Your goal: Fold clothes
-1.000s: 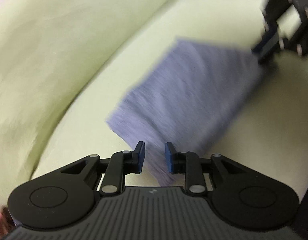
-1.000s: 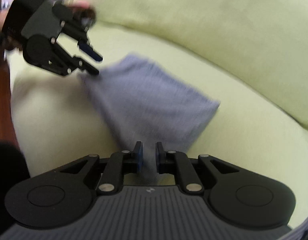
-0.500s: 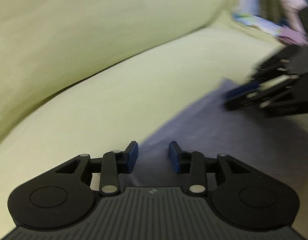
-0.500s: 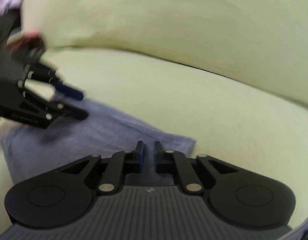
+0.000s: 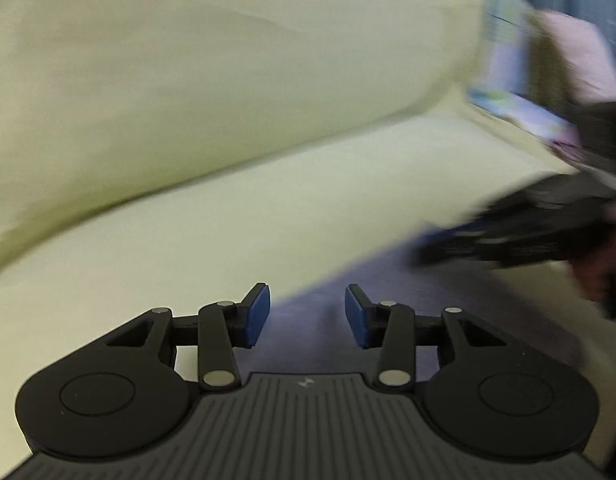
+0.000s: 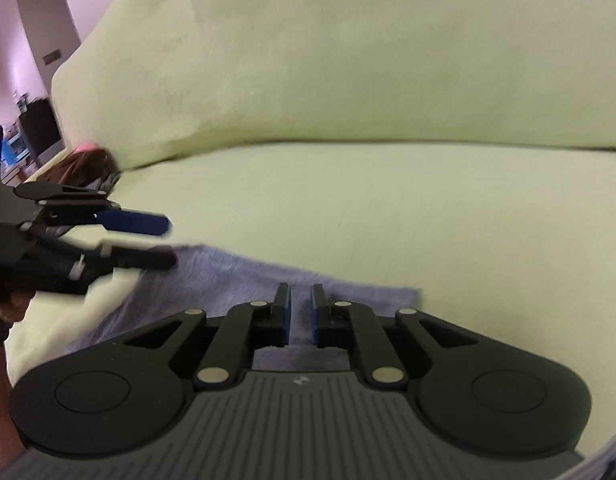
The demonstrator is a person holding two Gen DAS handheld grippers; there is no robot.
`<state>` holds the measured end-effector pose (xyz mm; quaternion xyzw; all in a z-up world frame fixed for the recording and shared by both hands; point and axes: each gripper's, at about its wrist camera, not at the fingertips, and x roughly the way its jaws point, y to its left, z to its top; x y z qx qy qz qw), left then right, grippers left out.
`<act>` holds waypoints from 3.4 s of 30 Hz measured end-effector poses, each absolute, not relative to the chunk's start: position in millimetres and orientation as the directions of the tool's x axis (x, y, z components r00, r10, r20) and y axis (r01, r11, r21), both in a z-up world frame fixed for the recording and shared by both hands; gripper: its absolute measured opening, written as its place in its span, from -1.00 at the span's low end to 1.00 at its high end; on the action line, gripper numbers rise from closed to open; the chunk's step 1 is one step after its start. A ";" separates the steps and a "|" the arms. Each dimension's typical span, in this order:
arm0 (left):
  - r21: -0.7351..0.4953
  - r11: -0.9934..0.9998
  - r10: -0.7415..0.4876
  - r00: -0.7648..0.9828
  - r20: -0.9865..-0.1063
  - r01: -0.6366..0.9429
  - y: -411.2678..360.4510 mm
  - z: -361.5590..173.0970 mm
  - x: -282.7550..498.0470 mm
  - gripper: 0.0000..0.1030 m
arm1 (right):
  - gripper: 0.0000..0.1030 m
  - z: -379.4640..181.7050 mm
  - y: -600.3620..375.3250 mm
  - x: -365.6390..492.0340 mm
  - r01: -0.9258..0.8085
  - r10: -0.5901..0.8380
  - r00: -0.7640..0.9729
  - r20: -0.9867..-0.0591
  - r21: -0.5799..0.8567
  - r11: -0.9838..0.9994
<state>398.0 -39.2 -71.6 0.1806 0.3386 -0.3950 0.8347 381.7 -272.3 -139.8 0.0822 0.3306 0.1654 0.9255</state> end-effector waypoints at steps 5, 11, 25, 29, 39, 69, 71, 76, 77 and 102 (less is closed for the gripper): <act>0.065 0.696 -0.463 0.516 -0.720 0.715 -48.6 -101.1 422.9 0.01 | -1.00 -141.6 -296.7 385.6 -0.145 0.295 0.751 -0.591 0.289 0.946; 0.062 0.800 -0.391 0.597 -0.701 0.596 -23.0 -94.1 435.5 -0.01 | -0.89 -135.9 -308.2 374.0 -0.114 0.279 0.780 -0.561 0.311 0.944; 0.088 0.823 -0.337 0.607 -0.720 0.561 -9.2 -95.6 396.8 0.09 | -0.84 -134.9 -303.7 298.4 -0.124 0.217 0.762 -0.610 0.192 0.974; 0.136 0.854 -0.278 0.661 -0.697 0.503 2.3 -65.0 376.8 0.01 | -0.84 -116.2 -295.4 265.7 -0.161 0.245 0.785 -0.569 0.195 0.968; 0.177 0.873 -0.157 0.605 -0.781 0.455 -53.9 -97.6 325.9 0.10 | -0.87 -137.2 -237.0 257.0 -0.228 0.235 0.746 -0.623 0.093 0.969; 0.096 0.930 -0.164 0.633 -0.757 0.355 -33.4 -98.9 304.8 0.20 | -0.78 -130.9 -245.9 217.4 -0.194 0.166 0.786 -0.595 0.017 0.981; 0.110 0.929 -0.160 0.651 -0.742 0.353 -21.7 -108.2 300.9 0.20 | -0.82 -139.8 -247.8 208.3 -0.203 0.164 0.780 -0.603 0.004 0.979; 0.116 0.923 -0.161 0.641 -0.751 0.368 -12.9 -105.4 304.1 0.20 | -0.80 -135.4 -265.3 190.5 -0.161 0.133 0.773 -0.621 0.010 0.987; 0.117 0.922 -0.162 0.641 -0.751 0.370 -13.0 -103.4 304.1 0.20 | -0.80 -131.5 -266.9 186.7 -0.153 0.121 0.782 -0.611 0.001 0.988; 0.190 0.813 -0.240 0.615 -0.752 0.550 -7.2 -101.4 315.4 0.28 | -0.98 -144.6 -224.3 167.4 -0.300 0.016 0.785 -0.620 -0.357 0.884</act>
